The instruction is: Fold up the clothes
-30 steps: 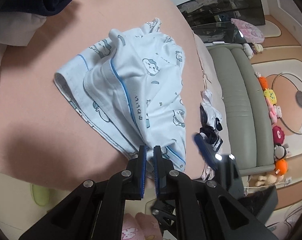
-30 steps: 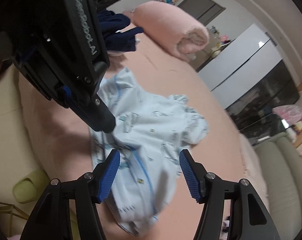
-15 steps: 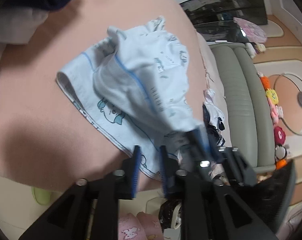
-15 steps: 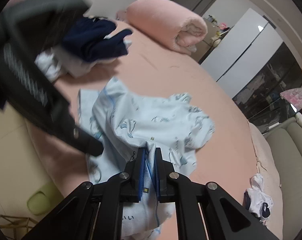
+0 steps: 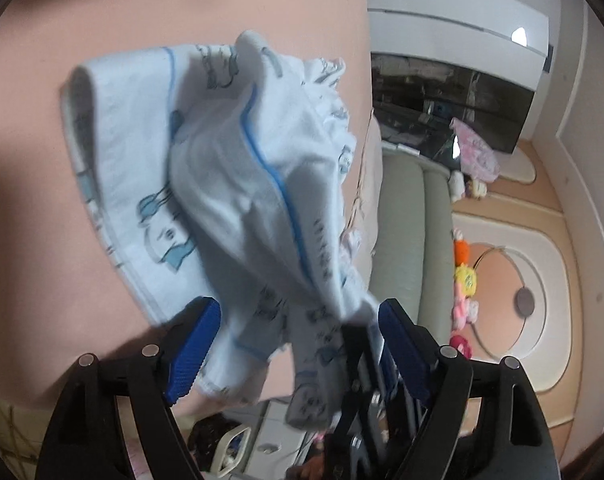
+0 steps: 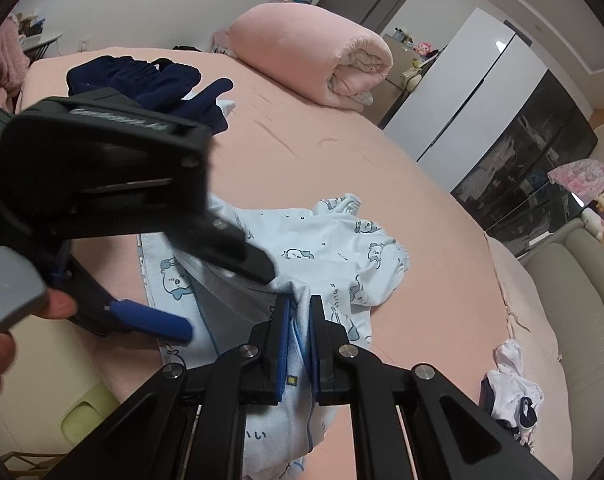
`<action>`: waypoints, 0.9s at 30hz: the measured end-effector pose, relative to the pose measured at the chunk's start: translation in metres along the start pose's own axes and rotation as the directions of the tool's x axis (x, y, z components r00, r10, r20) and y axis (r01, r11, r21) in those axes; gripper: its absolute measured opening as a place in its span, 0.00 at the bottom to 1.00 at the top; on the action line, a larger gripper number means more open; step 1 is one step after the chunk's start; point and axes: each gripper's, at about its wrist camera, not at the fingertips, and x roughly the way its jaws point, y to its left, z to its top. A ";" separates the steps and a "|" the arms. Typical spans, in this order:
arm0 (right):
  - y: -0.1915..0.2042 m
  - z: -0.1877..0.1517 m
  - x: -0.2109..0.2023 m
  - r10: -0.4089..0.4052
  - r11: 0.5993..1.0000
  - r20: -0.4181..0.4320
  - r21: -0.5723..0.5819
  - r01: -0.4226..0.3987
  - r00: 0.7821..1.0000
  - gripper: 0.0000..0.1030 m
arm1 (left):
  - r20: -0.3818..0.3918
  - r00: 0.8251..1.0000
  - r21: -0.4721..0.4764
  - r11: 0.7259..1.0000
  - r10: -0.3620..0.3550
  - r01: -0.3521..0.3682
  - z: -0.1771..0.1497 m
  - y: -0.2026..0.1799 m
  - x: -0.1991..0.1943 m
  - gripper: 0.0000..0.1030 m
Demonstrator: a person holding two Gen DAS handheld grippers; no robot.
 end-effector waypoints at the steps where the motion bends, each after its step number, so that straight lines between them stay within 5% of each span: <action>1: 0.000 0.000 -0.001 0.001 1.000 0.001 0.003 -0.001 1.000 0.06 | 0.019 1.000 -0.014 1.000 -0.004 0.004 0.001 0.001 0.002 0.79; 5: 0.000 0.002 -0.005 0.006 1.000 0.007 0.010 -0.006 1.000 0.06 | 0.105 0.993 -0.102 0.993 -0.046 0.056 0.007 0.007 0.008 0.79; 9: 0.001 0.001 -0.007 0.008 1.000 0.006 0.011 -0.008 1.000 0.06 | 0.144 0.989 -0.058 0.998 0.019 -0.011 0.009 0.003 0.005 0.78; 12: 0.001 -0.001 -0.008 0.005 1.000 0.004 0.013 -0.006 1.000 0.06 | 0.175 0.982 -0.026 0.998 0.067 -0.063 0.010 0.001 0.003 0.54; 17: -0.002 -0.003 -0.006 0.005 1.000 -0.015 0.028 -0.005 1.000 0.06 | 0.183 0.980 -0.008 0.997 0.080 -0.080 0.012 0.004 -0.001 0.40; 19: -0.002 -0.003 -0.006 0.012 1.000 -0.019 0.026 -0.011 1.000 0.06 | 0.198 0.977 -0.005 0.997 0.081 -0.082 0.012 0.004 -0.004 0.24; 21: 0.002 -0.004 -0.007 0.014 1.000 -0.018 0.006 -0.014 1.000 0.08 | 0.221 0.972 0.020 0.996 0.084 -0.091 0.014 0.001 -0.008 0.19; 23: 0.012 -0.007 -0.009 -0.028 0.998 -0.007 -0.056 0.028 1.000 0.22 | 0.250 0.963 0.057 0.992 0.097 -0.114 0.016 -0.007 -0.014 0.15; 25: 0.023 -0.010 -0.012 -0.076 0.990 0.013 -0.117 0.077 0.997 0.64 | 0.281 0.955 0.087 0.988 0.097 -0.126 0.016 -0.014 -0.019 0.11; 27: 0.033 -0.016 -0.018 -0.133 0.975 0.060 -0.170 0.142 0.989 0.74 | 0.323 0.941 0.099 0.986 0.096 -0.135 0.017 -0.021 -0.024 0.10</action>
